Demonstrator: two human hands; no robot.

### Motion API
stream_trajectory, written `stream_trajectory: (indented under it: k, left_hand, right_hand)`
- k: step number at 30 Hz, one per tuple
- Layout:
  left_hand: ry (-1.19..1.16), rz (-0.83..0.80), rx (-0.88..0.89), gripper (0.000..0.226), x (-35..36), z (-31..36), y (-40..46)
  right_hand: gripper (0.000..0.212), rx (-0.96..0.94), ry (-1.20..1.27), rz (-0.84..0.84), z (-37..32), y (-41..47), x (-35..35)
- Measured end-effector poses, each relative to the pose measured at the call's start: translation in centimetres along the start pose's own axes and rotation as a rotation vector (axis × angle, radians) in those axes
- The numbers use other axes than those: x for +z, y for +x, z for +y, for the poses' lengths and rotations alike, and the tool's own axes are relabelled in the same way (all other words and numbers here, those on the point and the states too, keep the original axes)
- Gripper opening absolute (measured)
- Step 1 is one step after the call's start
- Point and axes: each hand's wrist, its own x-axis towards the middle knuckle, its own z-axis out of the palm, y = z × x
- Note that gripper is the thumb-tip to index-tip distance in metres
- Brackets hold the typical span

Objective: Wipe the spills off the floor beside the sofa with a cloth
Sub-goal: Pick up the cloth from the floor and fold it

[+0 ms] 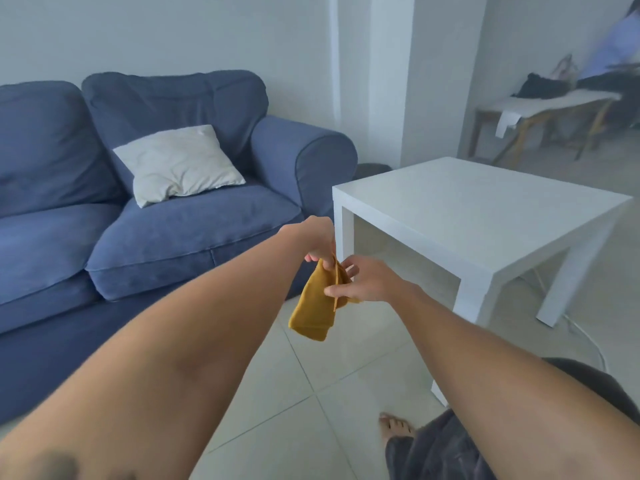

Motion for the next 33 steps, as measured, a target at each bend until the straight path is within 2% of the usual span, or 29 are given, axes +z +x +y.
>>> stream_trajectory:
  k: [2, 6, 15, 17, 19, 23, 27, 29, 30, 33]
  left_hand:
    - [-0.02, 0.002, 0.018, 0.039, -0.8, 1.1, 0.4]
    - [-0.035, 0.007, 0.046, 0.04, -2.4, 3.1, 1.1]
    - [-0.093, -0.015, 0.21, 0.036, -5.6, 7.8, 3.5]
    - [-0.131, -0.02, 0.243, 0.034, -6.1, 8.6, 4.3]
    - [-0.211, -0.023, 0.269, 0.03, -6.3, 9.6, 5.2]
    - [-0.5, -0.051, 0.305, 0.02, -6.2, 11.6, 7.3]
    - [-0.765, -0.11, 0.301, 0.021, -5.0, 13.9, 10.2]
    - [-0.883, -0.1, 0.261, 0.016, -3.8, 15.1, 12.1]
    - [-0.933, -0.084, 0.236, 0.017, -3.1, 15.6, 13.2]
    - [-1.022, -0.003, 0.14, 0.029, -1.1, 16.8, 16.8]
  right_hand:
    - [0.057, -0.006, -0.032, 0.036, 0.0, -0.3, -1.3]
    - [0.016, 0.027, -0.199, 0.146, 0.8, -1.0, -4.4]
    - [0.025, 0.127, -0.216, 0.182, 3.3, -3.1, -12.1]
    - [0.018, 0.154, -0.182, 0.179, 4.2, -3.7, -14.4]
    - [0.013, 0.181, -0.087, 0.164, 5.3, -4.3, -16.7]
    - [0.021, 0.261, 0.113, 0.244, 7.2, -4.9, -20.8]
    - [0.005, 0.35, 0.227, 0.37, 9.7, -3.9, -23.3]
    - [0.009, 0.385, 0.227, 0.432, 11.3, -2.7, -23.7]
    - [0.019, 0.392, 0.216, 0.466, 12.2, -2.0, -23.8]
    - [0.024, 0.369, 0.175, 0.567, 14.5, 0.6, -24.0]
